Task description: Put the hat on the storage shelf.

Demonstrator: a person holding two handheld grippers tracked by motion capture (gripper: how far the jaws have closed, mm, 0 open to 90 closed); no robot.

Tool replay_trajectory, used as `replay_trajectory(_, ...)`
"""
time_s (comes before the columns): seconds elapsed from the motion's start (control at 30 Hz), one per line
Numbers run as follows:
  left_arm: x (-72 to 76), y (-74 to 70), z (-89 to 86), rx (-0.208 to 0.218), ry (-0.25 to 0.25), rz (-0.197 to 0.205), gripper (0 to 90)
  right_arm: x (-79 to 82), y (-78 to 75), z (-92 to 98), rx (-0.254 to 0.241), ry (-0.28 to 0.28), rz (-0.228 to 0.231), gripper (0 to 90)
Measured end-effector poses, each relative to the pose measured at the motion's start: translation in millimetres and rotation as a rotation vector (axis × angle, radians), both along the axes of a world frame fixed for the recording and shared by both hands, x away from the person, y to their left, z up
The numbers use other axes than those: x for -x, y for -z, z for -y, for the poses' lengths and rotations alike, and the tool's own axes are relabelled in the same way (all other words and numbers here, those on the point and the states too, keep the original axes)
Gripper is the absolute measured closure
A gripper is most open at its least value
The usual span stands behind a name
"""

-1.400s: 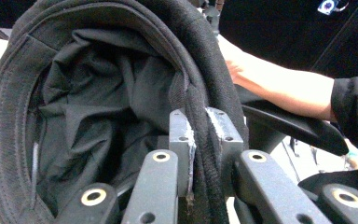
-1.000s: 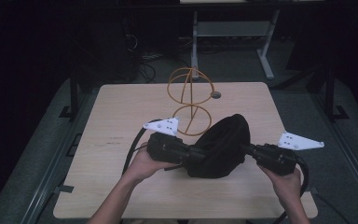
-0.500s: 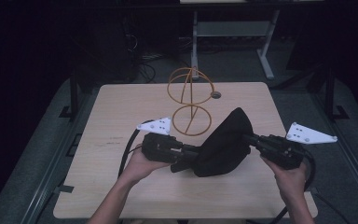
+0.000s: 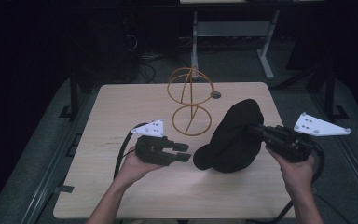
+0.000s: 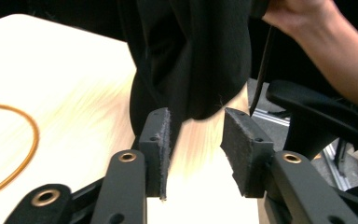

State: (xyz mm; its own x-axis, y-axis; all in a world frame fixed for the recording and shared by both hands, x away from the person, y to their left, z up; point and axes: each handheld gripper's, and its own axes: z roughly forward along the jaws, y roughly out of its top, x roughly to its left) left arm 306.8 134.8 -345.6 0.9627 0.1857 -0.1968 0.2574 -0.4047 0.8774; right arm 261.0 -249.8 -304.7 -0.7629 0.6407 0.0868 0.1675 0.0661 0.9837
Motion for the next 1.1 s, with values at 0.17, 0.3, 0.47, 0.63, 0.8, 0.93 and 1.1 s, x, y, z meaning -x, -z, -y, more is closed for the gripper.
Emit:
replay_trajectory(0.17,1.7,1.1,-9.8,-0.013,-0.028,0.008,56.3,-3.5,-5.0,3.8,0.003,0.004,-0.011,86.3)
replay_trajectory(0.3,3.0,4.2,-19.7,-0.041,-0.064,0.016,54.3,-8.6,-9.3,5.8,0.002,0.005,-0.025,86.3)
replay_trajectory(0.47,4.0,11.9,-35.2,-0.093,-0.122,0.033,49.3,-16.2,-15.5,6.4,0.016,0.014,-0.032,86.2)
replay_trajectory(0.63,3.7,18.8,-46.8,-0.127,-0.176,0.039,43.0,-20.5,-21.0,7.0,0.025,0.024,-0.029,86.2)
replay_trajectory(0.8,4.0,27.5,-60.8,-0.156,-0.229,0.056,36.0,-27.0,-29.3,9.2,0.022,0.038,-0.029,86.2)
replay_trajectory(0.93,5.8,33.5,-71.5,-0.17,-0.249,0.065,34.9,-31.5,-32.4,10.1,0.021,0.037,-0.036,86.2)
replay_trajectory(1.1,6.2,44.2,-81.1,-0.206,-0.288,0.07,32.3,-39.2,-39.9,9.3,0.029,0.038,-0.042,86.1)
